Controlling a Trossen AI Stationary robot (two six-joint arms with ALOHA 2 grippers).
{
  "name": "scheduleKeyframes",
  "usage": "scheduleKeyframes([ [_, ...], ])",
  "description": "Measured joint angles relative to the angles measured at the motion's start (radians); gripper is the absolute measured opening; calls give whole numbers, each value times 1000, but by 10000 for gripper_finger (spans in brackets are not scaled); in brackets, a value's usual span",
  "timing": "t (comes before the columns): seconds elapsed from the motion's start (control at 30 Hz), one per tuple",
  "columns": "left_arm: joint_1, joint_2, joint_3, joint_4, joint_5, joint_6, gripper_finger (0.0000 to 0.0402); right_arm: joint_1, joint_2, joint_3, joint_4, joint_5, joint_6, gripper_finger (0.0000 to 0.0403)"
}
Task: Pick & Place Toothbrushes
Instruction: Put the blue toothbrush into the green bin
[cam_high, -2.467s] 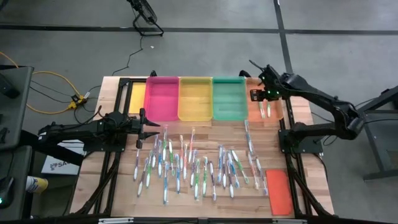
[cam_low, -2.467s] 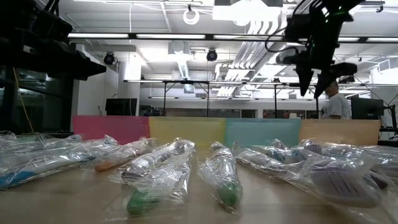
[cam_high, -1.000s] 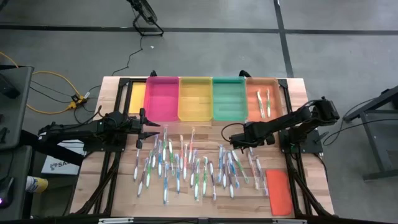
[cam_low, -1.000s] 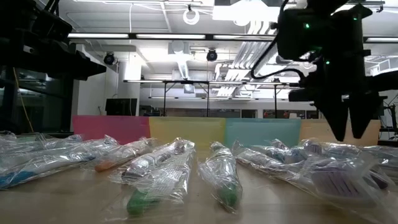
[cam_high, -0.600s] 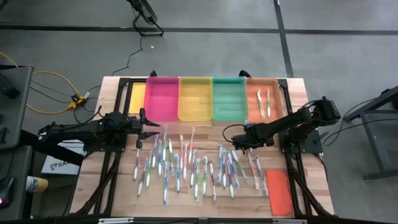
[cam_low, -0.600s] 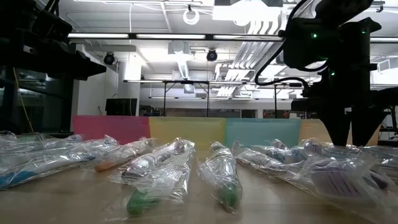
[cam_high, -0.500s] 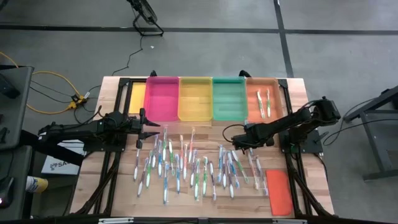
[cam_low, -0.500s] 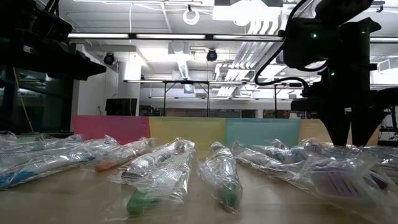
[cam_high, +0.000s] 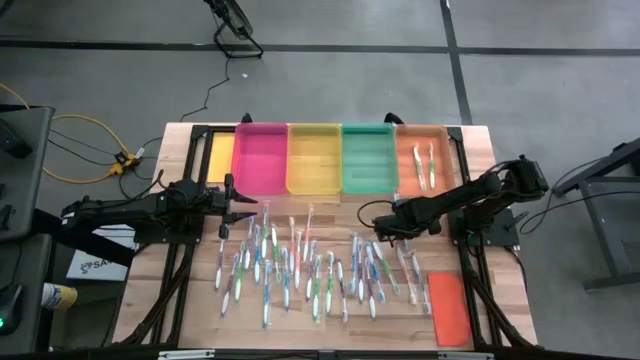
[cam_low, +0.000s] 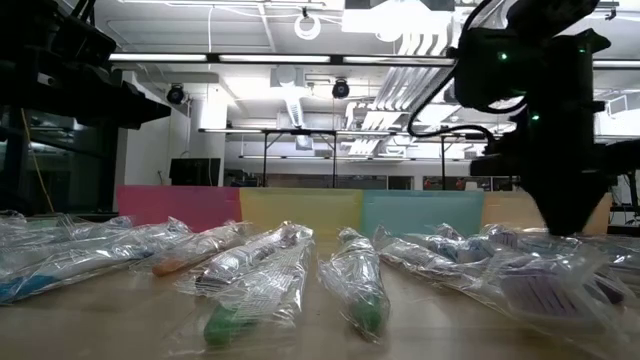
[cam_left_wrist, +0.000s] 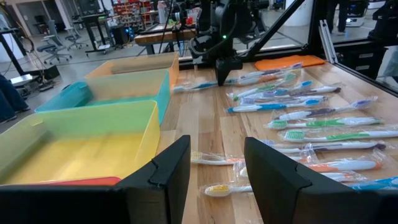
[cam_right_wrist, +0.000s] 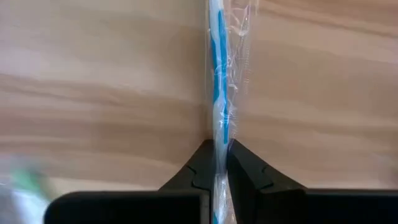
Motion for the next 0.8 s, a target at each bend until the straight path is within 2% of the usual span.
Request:
scheduleKeyframes([
  [0.33, 0, 0, 0, 0, 0, 0, 147, 0, -252, 43, 13, 15, -103, 15],
  [0.57, 0, 0, 0, 0, 0, 0, 147, -8, -381, 44, 14, 123, -121, 15],
  [0.8, 0, 0, 0, 0, 0, 0, 147, -168, -400, 44, 185, 139, -343, 15],
])
